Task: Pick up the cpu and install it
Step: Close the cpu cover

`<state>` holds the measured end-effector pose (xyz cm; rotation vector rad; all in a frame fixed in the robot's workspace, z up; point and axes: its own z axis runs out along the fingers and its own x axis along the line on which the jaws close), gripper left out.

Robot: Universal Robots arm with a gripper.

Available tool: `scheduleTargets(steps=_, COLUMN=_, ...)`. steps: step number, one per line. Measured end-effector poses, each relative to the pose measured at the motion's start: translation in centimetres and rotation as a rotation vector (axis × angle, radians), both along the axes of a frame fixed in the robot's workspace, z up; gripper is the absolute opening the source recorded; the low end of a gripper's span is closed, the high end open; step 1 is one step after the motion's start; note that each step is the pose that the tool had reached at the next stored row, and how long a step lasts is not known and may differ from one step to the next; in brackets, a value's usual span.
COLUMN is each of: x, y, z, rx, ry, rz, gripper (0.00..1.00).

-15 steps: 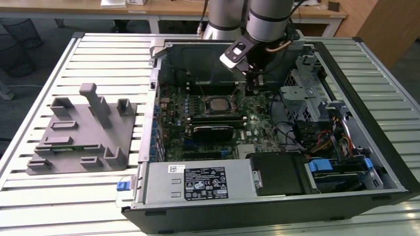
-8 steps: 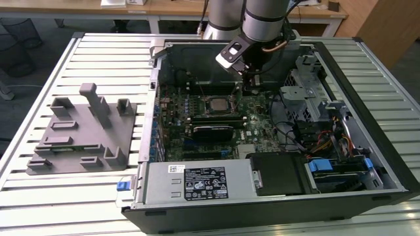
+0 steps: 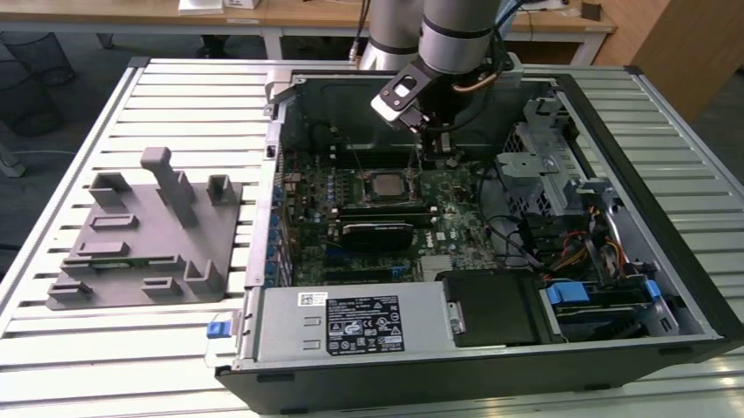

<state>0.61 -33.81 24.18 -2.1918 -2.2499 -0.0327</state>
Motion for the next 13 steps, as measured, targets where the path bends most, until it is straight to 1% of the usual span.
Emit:
scheduleTargets(steps=8, x=-1.2, y=0.00, z=-0.02, rx=-0.0001, ry=0.0001, rz=0.000, gripper=0.11)
scheduleTargets(steps=13, x=-1.7, y=0.00, z=-0.04, rx=0.0000, ry=0.0000, rz=0.000, gripper=0.11)
